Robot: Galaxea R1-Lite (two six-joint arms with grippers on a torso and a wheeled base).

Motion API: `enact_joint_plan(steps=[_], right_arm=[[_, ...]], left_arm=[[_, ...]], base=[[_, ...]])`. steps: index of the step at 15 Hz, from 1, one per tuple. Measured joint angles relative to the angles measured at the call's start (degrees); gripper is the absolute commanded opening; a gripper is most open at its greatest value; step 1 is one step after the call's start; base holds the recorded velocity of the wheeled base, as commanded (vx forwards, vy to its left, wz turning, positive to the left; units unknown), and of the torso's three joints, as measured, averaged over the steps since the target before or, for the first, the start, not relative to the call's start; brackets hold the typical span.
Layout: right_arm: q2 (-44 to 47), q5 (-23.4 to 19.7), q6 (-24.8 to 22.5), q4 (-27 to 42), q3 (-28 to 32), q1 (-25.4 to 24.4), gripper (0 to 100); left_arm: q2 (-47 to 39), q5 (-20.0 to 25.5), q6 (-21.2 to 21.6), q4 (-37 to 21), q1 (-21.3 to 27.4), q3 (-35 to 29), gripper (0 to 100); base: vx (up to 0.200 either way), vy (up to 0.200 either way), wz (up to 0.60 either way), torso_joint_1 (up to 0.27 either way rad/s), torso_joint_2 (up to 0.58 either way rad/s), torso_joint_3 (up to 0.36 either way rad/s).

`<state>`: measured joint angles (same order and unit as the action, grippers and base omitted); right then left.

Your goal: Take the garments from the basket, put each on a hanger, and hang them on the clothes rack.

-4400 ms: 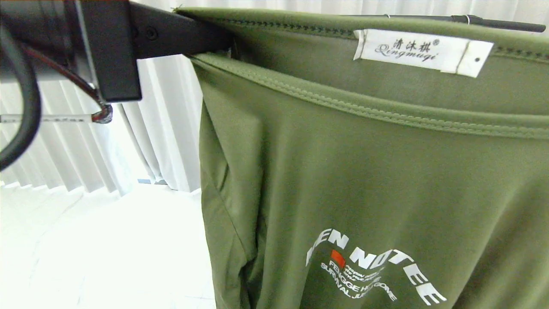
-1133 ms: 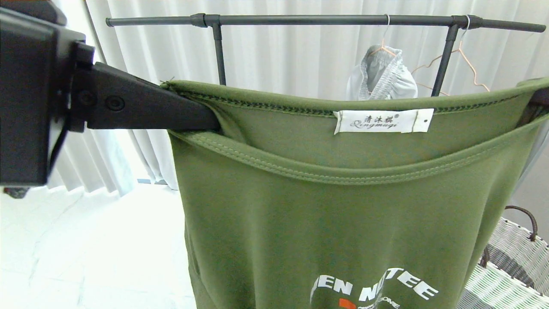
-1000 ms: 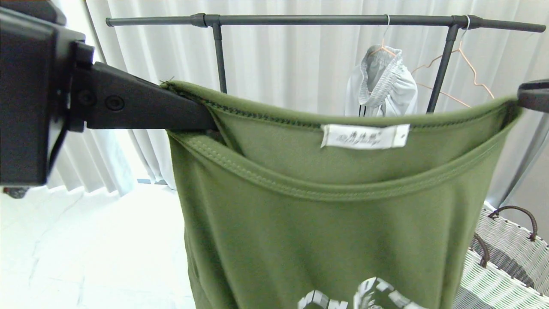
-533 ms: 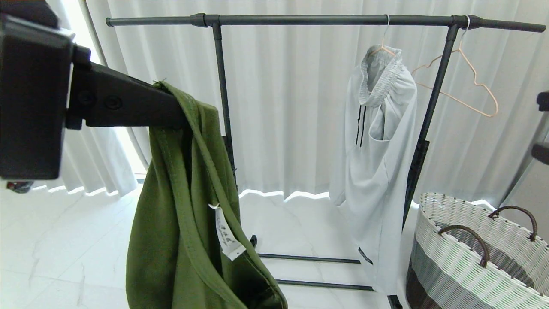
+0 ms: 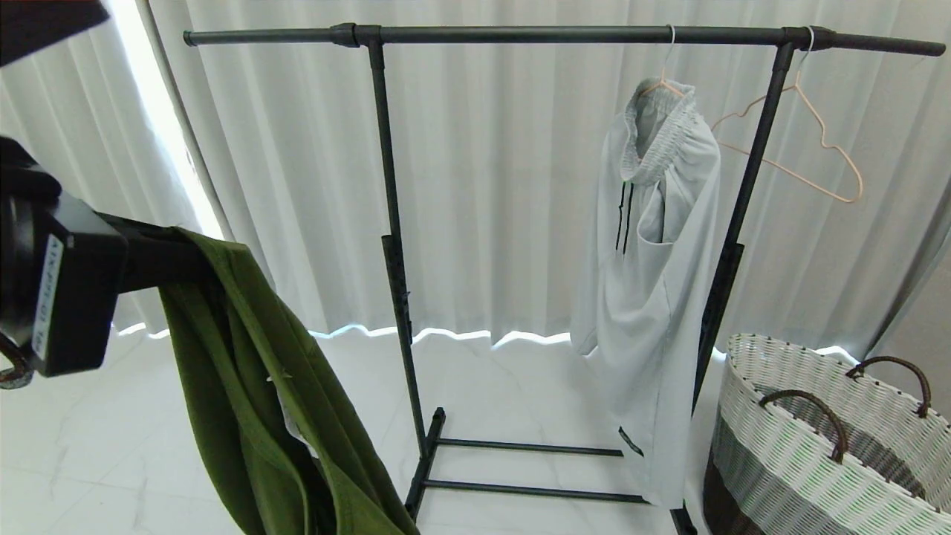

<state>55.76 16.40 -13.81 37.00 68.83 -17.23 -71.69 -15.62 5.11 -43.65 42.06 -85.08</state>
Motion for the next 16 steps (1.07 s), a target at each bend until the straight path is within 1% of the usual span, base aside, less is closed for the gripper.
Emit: enact_joint_plan(steps=[2, 3, 5, 7, 9, 11, 14, 16], right_arm=[[-1.8, 0.3, -4.7, -4.7, -5.2, 4.7, 100], [-2.8, 0.3, -6.1, -7.1, -7.2, 6.4, 100], [-4.6, 0.3, -7.4, -13.3, -12.3, 8.2, 100], [-5.8, 0.2, -7.8, -19.1, -16.4, 8.7, 100], [-6.4, 0.1, -7.7, -20.3, -18.4, 8.9, 100], [-6.7, 0.0, -5.3, -20.3, -19.0, 8.9, 100], [-6.8, -0.1, 0.6, -20.2, -19.1, 8.9, 100], [-6.8, -0.3, 2.8, -20.2, -19.9, 8.9, 100]], left_arm=[[1.7, 0.0, 0.9, 6.8, -1.5, 3.7, 0], [2.4, 0.0, 2.0, 8.9, -2.0, 5.5, 0], [3.8, 0.0, 4.9, 12.9, -2.9, 9.7, 0], [4.9, 0.0, 5.6, 14.5, -3.4, 12.3, 0], [5.5, 0.0, 5.6, 14.5, -3.6, 13.3, 0], [6.1, 0.0, 5.6, 15.1, -3.6, 14.1, 0], [7.1, 0.0, 5.6, 17.0, -3.5, 15.3, 0], [8.1, 0.0, 5.6, 17.1, -3.6, 16.5, 0]], base=[[0.000, 0.000, 0.00, 0.000, 0.00, 0.000], [0.000, 0.000, 0.00, 0.000, 0.00, 0.000], [0.000, 0.000, 0.00, 0.000, 0.00, 0.000], [0.000, 0.000, 0.00, 0.000, 0.00, 0.000], [0.000, 0.000, 0.00, 0.051, -0.14, -0.122], [0.000, 0.000, 0.00, 0.100, -0.31, -0.251], [0.000, 0.000, 0.00, 0.167, -0.47, -0.281], [0.000, 0.000, 0.00, 0.178, -0.46, -0.283]])
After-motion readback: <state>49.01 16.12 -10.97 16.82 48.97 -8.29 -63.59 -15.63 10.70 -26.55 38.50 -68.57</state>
